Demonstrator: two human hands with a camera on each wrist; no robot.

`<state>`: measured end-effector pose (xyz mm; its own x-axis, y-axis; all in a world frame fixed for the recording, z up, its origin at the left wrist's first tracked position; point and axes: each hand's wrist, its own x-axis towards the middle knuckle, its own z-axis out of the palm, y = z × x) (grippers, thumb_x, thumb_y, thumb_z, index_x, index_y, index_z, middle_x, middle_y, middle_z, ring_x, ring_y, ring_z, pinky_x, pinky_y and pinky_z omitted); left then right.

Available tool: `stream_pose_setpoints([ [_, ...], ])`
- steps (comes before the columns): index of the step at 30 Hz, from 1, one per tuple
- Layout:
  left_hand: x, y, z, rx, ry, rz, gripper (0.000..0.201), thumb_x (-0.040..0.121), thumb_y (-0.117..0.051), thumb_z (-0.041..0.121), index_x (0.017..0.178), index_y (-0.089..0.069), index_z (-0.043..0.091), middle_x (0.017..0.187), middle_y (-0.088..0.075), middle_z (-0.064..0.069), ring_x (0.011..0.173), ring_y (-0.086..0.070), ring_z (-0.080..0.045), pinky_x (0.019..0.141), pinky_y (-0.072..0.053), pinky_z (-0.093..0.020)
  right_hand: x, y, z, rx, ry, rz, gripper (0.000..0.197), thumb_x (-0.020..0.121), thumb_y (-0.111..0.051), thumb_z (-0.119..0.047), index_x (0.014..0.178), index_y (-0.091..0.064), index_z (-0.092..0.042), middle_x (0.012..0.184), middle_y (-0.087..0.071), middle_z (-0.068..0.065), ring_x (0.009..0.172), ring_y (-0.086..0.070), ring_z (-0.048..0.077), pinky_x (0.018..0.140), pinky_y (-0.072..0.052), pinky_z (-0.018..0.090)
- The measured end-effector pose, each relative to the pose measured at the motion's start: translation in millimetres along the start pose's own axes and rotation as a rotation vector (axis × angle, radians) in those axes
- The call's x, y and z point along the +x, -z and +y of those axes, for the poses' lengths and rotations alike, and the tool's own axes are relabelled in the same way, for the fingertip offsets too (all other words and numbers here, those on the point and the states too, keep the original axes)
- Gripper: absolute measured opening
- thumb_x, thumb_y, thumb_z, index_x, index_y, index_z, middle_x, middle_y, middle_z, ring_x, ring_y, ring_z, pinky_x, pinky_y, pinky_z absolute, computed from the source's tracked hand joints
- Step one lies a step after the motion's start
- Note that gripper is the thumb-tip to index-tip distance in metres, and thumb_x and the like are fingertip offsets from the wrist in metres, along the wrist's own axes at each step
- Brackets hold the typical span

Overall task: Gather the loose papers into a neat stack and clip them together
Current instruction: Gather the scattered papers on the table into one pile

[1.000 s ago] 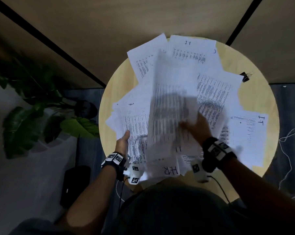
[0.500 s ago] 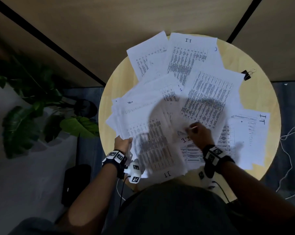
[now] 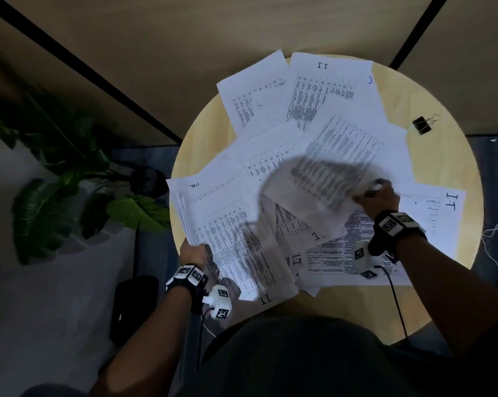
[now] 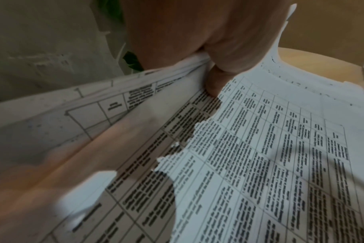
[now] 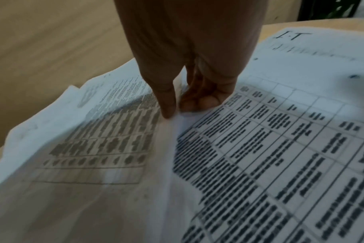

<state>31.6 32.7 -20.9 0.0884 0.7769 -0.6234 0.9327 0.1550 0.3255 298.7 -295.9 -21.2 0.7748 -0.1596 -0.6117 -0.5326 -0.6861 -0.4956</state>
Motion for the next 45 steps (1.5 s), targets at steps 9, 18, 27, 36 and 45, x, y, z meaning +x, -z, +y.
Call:
stream_pose_setpoints([
  [9, 8, -4, 0, -0.019, -0.007, -0.039, 0.05, 0.088, -0.055, 0.008, 0.137, -0.045, 0.003, 0.121, -0.061, -0.02, 0.099, -0.062, -0.038, 0.078, -0.049, -0.034, -8, -25, -27, 0.036, 0.024, -0.042, 0.019, 0.084, -0.068, -0.03, 0.084, -0.06, -0.013, 0.095, -0.069, 0.017, 0.096, -0.067, 0.033, 0.09, -0.054, 0.043],
  [18, 11, 0, -7, -0.063, -0.04, 0.048, 0.033, 0.086, -0.054, 0.002, 0.118, -0.059, -0.002, 0.105, -0.065, -0.02, 0.087, -0.061, -0.031, 0.075, -0.049, -0.034, -23, -24, -30, -0.364, 0.529, 0.33, 0.017, 0.083, -0.047, 0.003, 0.097, -0.057, 0.006, 0.11, -0.053, 0.028, 0.106, -0.049, 0.043, 0.076, -0.044, 0.047],
  [27, 12, 2, -9, 0.0, 0.027, 0.148, 0.046, 0.089, -0.052, 0.007, 0.134, -0.048, 0.0, 0.126, -0.059, -0.026, 0.114, -0.056, -0.045, 0.097, -0.048, -0.049, -25, -25, -22, -0.468, 0.622, 0.009, 0.022, 0.073, -0.047, 0.015, 0.088, -0.055, 0.001, 0.087, -0.06, 0.026, 0.087, -0.057, 0.041, 0.063, -0.039, 0.035],
  [36, 33, 0, -21, 0.013, 0.042, 0.057, 0.056, 0.082, -0.055, 0.011, 0.137, -0.046, 0.006, 0.124, -0.061, -0.023, 0.108, -0.06, -0.042, 0.093, -0.052, -0.052, -51, -61, -55, -0.214, 0.41, -0.253, 0.057, 0.088, -0.065, -0.022, 0.137, -0.04, -0.006, 0.118, -0.062, 0.023, 0.102, -0.063, 0.037, 0.084, -0.05, 0.036],
  [45, 31, 4, -18, 0.016, 0.069, 0.04, 0.063, 0.08, -0.058, 0.009, 0.141, -0.042, 0.007, 0.131, -0.057, -0.021, 0.114, -0.057, -0.042, 0.097, -0.049, -0.052, -21, -58, -69, -0.533, 0.432, -0.051, 0.039, 0.08, -0.07, -0.025, 0.112, -0.062, -0.004, 0.13, -0.042, 0.018, 0.121, -0.04, 0.037, 0.094, -0.046, 0.049],
])
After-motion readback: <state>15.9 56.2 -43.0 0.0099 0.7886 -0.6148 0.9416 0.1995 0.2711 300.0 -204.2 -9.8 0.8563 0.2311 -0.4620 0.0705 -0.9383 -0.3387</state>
